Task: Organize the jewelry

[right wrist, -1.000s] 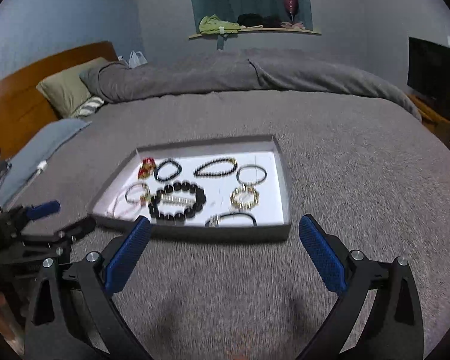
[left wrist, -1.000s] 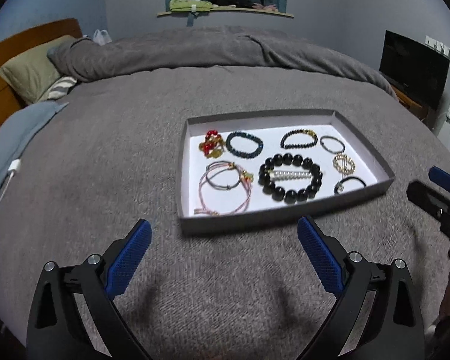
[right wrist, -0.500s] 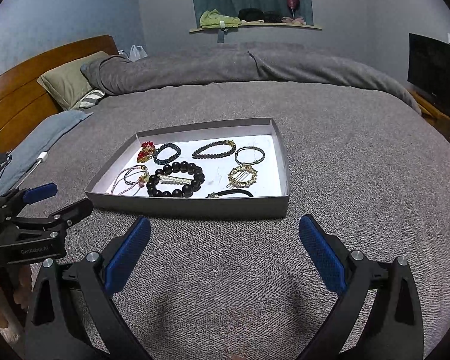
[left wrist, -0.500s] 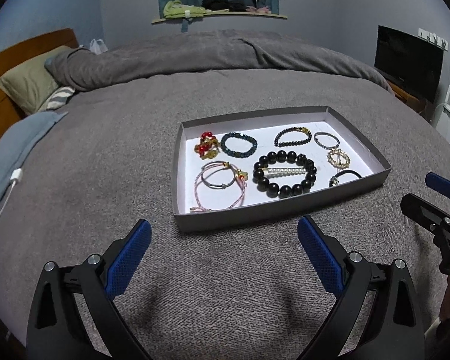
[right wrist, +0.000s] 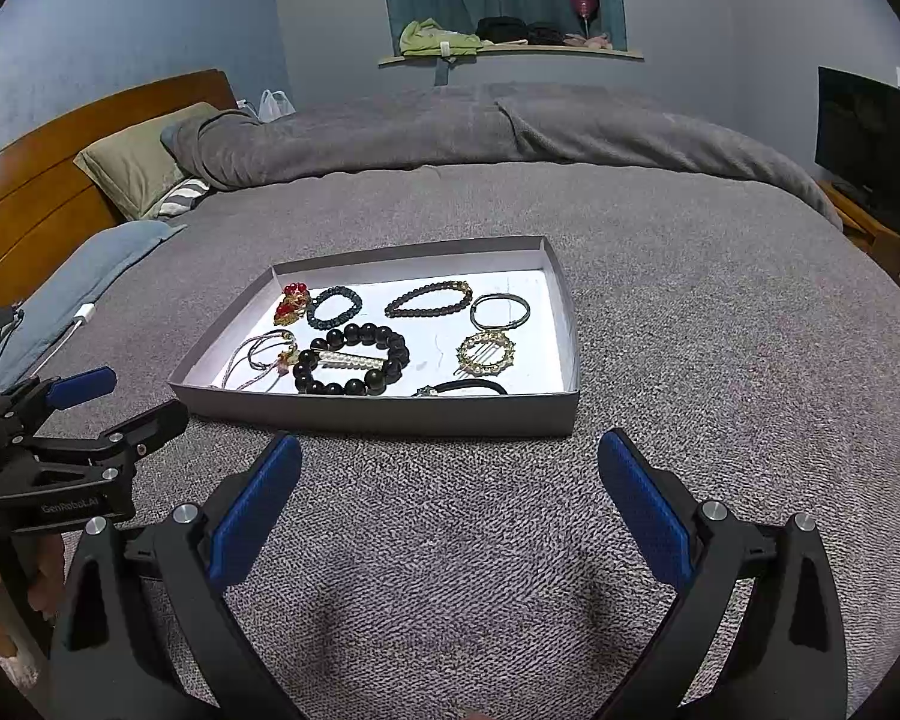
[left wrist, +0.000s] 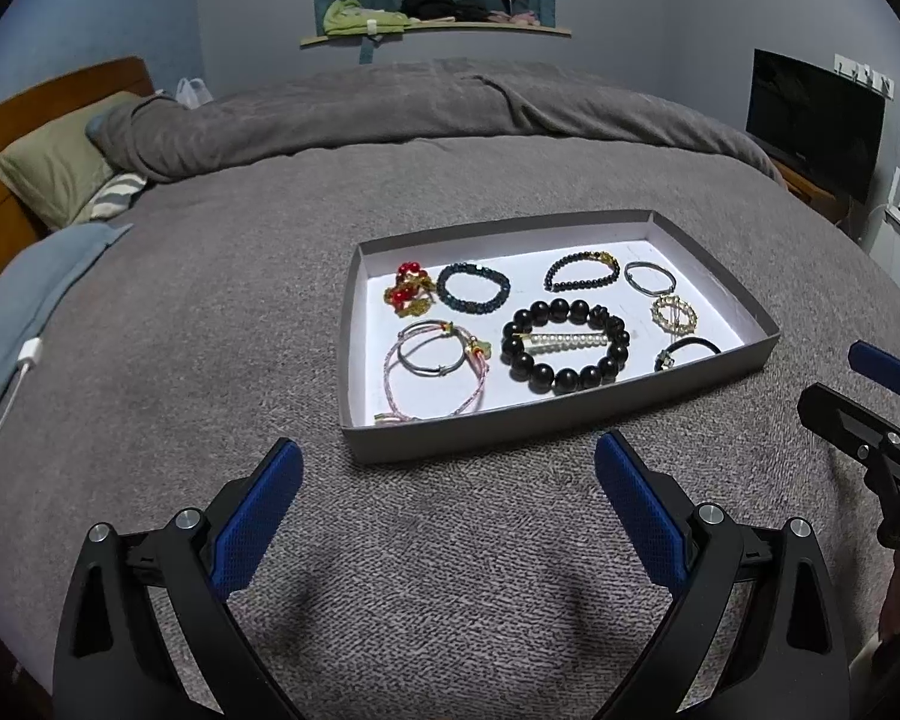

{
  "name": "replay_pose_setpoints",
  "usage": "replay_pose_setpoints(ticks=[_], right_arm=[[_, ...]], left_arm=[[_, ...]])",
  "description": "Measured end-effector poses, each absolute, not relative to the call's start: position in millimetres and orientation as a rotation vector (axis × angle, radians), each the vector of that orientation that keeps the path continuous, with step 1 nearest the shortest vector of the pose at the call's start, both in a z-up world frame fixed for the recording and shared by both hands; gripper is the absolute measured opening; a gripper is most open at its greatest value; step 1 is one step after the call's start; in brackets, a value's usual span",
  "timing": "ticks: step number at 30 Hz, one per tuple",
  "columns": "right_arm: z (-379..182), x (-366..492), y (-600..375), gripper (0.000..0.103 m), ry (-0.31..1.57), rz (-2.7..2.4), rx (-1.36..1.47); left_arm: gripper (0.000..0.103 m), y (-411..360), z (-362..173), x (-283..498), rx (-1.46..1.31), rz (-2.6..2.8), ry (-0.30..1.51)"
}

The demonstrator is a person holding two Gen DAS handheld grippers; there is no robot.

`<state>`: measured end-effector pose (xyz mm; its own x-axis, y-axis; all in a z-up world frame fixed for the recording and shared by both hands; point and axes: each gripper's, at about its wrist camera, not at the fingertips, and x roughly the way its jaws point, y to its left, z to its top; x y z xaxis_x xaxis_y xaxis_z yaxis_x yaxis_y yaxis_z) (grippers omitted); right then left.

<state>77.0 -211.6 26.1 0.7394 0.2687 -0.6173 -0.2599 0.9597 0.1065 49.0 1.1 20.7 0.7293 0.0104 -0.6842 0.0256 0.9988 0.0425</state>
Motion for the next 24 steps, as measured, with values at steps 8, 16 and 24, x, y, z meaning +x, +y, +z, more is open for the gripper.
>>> replay_pose_setpoints(ticks=[8,16,24], right_arm=[[26.4,77.0,-211.3,0.098,0.679,0.291,0.012],[25.6,77.2,-211.2,0.098,0.679,0.290,0.012],[23.1,77.9,-211.6,0.098,0.682,0.292,0.012]], left_arm=[[0.097,0.6,20.2,49.1,0.051,-0.008,0.753],[0.097,0.5,19.9,49.5,0.051,-0.009,0.753],[0.097,-0.2,18.1,49.8,0.055,-0.012,0.756]])
